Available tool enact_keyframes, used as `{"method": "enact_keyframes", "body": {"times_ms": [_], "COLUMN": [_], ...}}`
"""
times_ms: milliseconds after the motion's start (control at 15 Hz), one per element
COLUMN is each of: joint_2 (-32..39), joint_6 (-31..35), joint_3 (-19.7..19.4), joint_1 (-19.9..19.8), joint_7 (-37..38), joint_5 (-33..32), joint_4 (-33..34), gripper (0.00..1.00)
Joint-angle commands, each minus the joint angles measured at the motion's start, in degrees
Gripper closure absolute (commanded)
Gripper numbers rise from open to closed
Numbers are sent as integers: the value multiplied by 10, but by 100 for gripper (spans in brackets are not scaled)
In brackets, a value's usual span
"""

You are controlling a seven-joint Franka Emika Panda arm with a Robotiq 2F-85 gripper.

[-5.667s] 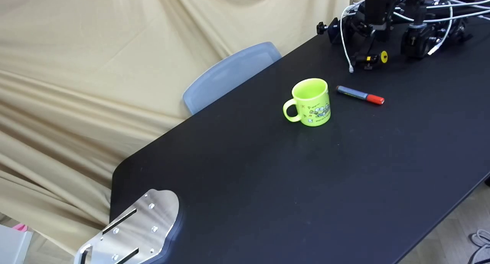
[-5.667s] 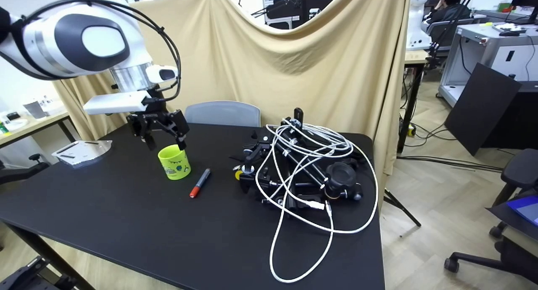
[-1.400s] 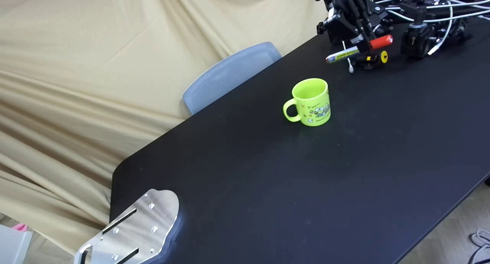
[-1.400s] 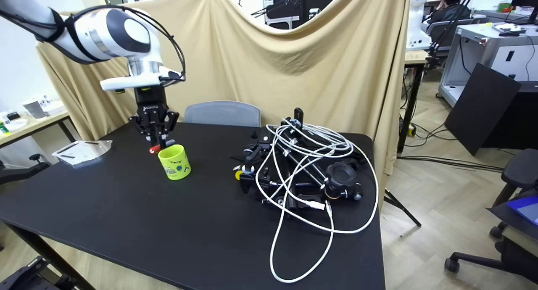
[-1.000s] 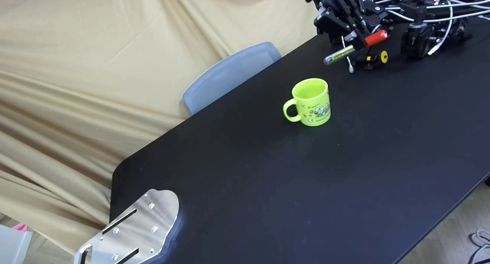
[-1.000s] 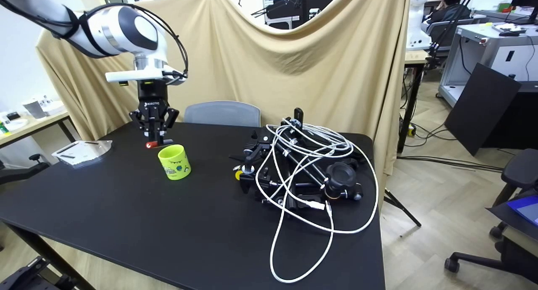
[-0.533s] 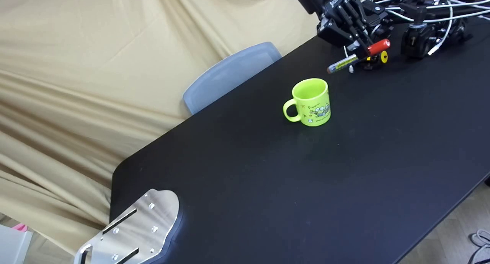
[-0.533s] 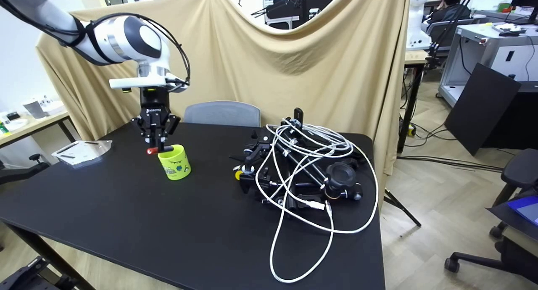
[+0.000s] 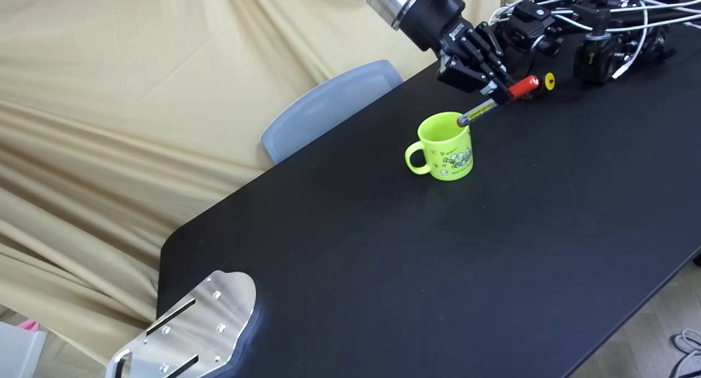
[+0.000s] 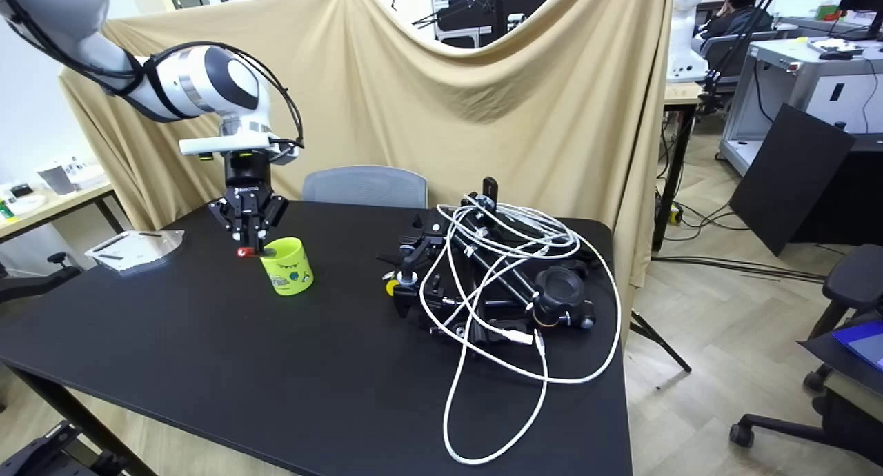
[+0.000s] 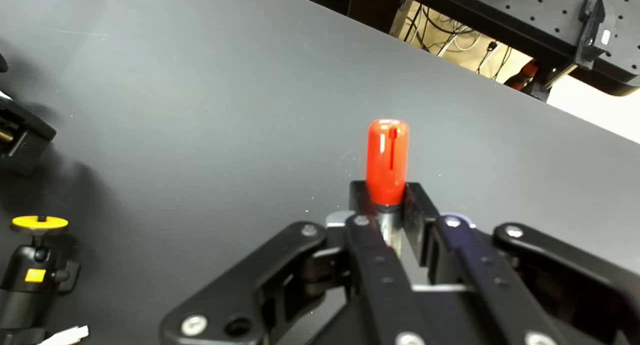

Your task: Put the marker in the mug

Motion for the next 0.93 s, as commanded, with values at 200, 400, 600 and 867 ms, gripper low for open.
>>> {"method": "enact_keyframes", "body": {"times_ms": [200, 400, 600, 867], "joint_2": [67, 92, 117, 148], "joint_6": [-82, -103, -110, -104], "joint_3": [1, 0, 0, 1], "joint_1": [14, 15, 15, 18], "joint_7": [-11, -18, -32, -55], "joint_5": [-22, -30, -40, -52], "joint_4": [110, 148, 182, 218], "gripper": [95, 95, 95, 95]}}
